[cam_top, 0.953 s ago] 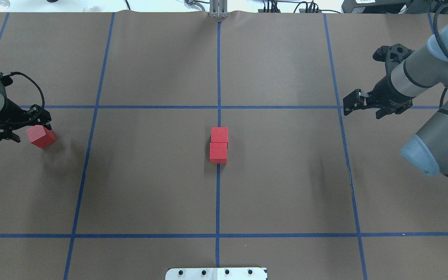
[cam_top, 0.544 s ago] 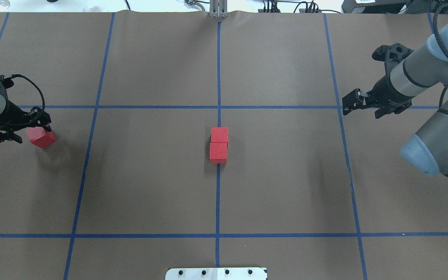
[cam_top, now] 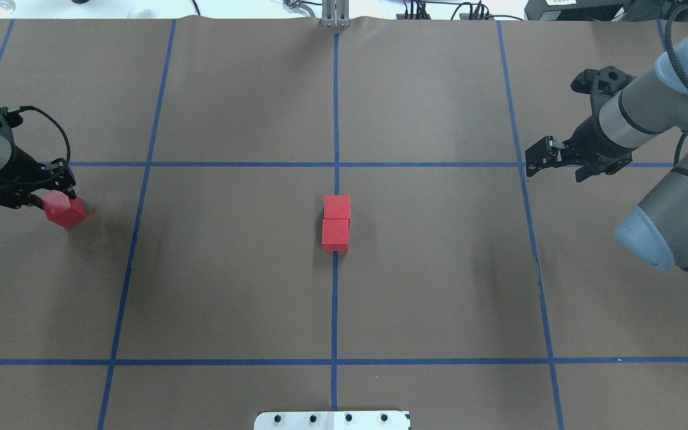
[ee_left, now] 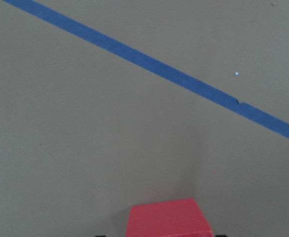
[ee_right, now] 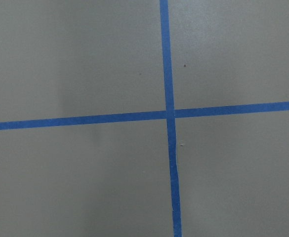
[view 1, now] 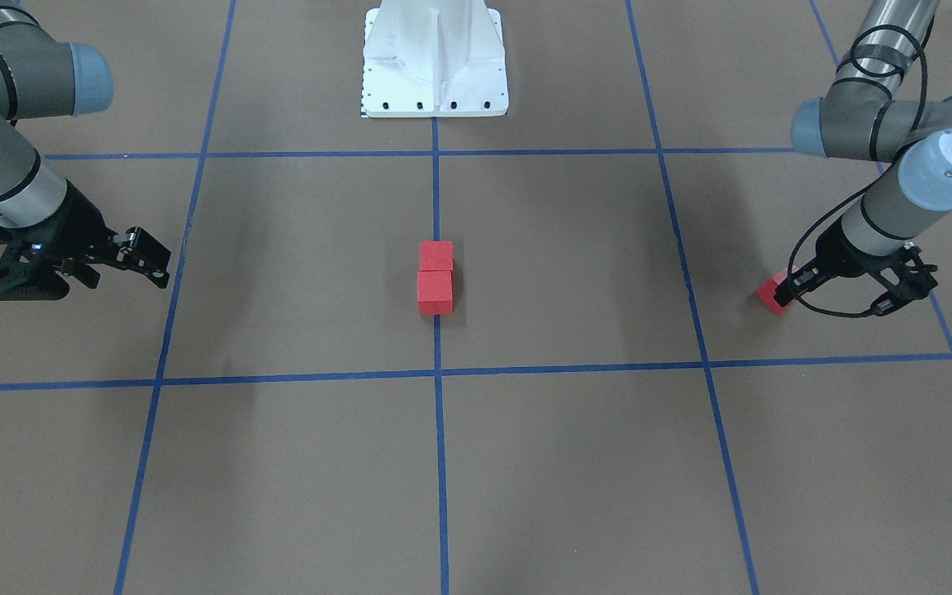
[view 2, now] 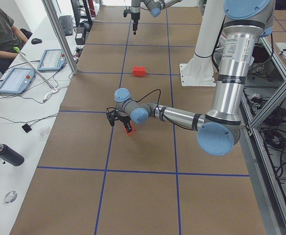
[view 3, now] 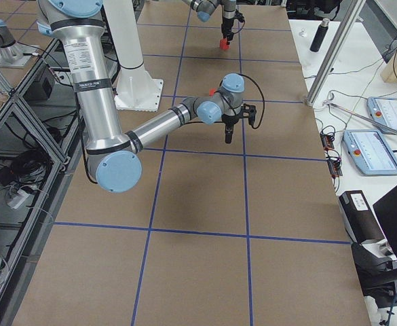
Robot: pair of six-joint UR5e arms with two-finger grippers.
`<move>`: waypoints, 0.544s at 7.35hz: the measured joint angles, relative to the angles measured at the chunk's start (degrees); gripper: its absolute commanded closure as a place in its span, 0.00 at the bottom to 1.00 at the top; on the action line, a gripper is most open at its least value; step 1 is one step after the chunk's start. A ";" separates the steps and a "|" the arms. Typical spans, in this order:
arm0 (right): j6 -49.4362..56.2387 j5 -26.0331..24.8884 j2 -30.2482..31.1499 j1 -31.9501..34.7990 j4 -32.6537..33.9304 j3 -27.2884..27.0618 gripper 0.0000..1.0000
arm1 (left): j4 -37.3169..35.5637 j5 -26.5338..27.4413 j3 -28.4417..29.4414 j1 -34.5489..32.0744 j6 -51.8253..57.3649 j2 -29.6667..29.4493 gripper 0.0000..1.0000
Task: Form red blocks into L shape at center
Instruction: 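Carry the red cube with the left gripper toward the two-cube pair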
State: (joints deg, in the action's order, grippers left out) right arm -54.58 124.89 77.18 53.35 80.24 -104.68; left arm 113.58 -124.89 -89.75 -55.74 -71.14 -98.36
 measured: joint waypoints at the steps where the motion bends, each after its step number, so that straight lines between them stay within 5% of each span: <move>1: 0.00 0.00 0.04 0.00 0.00 0.00 0.01 | -0.92 -0.20 -0.03 -1.10 -0.01 -1.68 1.00; 4: 0.00 -0.08 0.07 0.00 0.00 -0.29 0.01 | -8.04 -0.30 -2.26 -1.66 -9.34 -9.31 1.00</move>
State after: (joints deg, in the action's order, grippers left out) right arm -54.58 124.82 77.25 53.35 80.24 -104.97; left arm 105.54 -125.20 -92.01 -57.39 -80.48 -107.67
